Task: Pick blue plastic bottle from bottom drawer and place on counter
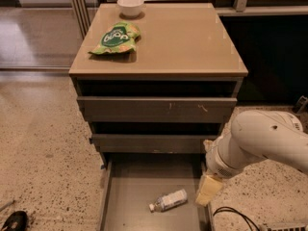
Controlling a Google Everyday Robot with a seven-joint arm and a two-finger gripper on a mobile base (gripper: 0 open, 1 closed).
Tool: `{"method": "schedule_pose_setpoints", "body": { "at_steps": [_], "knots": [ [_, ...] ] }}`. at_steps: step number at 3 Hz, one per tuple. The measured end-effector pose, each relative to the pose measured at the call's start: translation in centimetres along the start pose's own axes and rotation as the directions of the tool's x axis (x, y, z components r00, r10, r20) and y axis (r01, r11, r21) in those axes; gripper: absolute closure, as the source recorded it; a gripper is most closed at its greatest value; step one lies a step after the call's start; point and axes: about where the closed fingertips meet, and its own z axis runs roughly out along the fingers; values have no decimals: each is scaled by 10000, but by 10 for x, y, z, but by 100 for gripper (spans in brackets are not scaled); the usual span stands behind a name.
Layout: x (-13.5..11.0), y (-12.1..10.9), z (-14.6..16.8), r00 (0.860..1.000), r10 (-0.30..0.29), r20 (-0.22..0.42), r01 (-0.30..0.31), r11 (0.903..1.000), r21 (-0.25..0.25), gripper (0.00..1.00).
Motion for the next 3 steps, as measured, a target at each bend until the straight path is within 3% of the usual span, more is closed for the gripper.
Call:
{"method": "schedule_pose_setpoints", "body": {
  "at_steps": [1,3],
  "knots": [
    [0,0,0,10000,0,0,0,10000,0,0],
    [32,18,79,9992,-39,-390,22,9991,-432,0]
  ]
}}
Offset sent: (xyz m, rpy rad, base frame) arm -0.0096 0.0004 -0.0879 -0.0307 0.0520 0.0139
